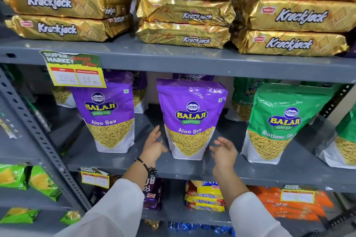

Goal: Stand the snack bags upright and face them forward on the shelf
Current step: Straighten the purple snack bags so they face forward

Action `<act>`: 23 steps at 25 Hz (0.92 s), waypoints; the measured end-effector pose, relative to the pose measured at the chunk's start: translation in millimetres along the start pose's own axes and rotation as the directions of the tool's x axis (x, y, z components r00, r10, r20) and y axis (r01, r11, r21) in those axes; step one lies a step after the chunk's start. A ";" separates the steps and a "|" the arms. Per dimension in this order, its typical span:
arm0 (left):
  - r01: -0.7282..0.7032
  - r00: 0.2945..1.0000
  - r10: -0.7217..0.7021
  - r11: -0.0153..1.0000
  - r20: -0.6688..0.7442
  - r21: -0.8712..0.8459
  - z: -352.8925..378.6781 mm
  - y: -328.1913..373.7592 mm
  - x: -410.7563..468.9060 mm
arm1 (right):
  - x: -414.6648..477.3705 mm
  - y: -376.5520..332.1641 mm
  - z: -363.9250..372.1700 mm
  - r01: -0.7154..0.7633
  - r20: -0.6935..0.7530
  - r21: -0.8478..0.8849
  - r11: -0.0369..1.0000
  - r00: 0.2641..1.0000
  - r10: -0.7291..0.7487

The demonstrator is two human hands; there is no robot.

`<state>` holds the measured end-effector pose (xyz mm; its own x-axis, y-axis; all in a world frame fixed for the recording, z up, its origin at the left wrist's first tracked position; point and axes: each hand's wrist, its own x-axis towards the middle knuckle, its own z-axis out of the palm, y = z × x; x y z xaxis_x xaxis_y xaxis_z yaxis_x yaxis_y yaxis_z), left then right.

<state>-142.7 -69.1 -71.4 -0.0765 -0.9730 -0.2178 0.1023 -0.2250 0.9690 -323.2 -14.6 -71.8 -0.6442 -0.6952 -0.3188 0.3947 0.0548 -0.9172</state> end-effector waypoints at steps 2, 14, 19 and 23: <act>-0.068 0.996 0.068 0.998 -0.051 0.004 -20.8 4.4 -7.5 | -24.1 -1.5 14.7 0.081 0.025 0.103 0.991 0.996 -0.084; -0.241 0.940 0.186 0.955 -0.286 -0.173 -237.6 36.8 25.6 | -78.6 76.1 179.3 -0.104 0.381 -0.155 0.982 0.911 0.156; -0.066 0.997 0.066 0.998 0.050 -0.006 -252.4 31.9 38.8 | -91.2 104.9 213.9 -0.091 0.401 -0.247 0.965 0.897 0.187; -0.063 0.994 0.069 0.996 0.088 -0.069 -247.9 31.9 38.2 | -92.9 108.2 212.6 -0.072 0.398 -0.226 0.971 0.904 0.160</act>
<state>103.5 -126.3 -77.8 -0.1558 -0.9780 -0.1390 0.1748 -0.1658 0.9705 -81.4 -96.4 -90.5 -0.2586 -0.9044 -0.3395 0.2815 0.2656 -0.9221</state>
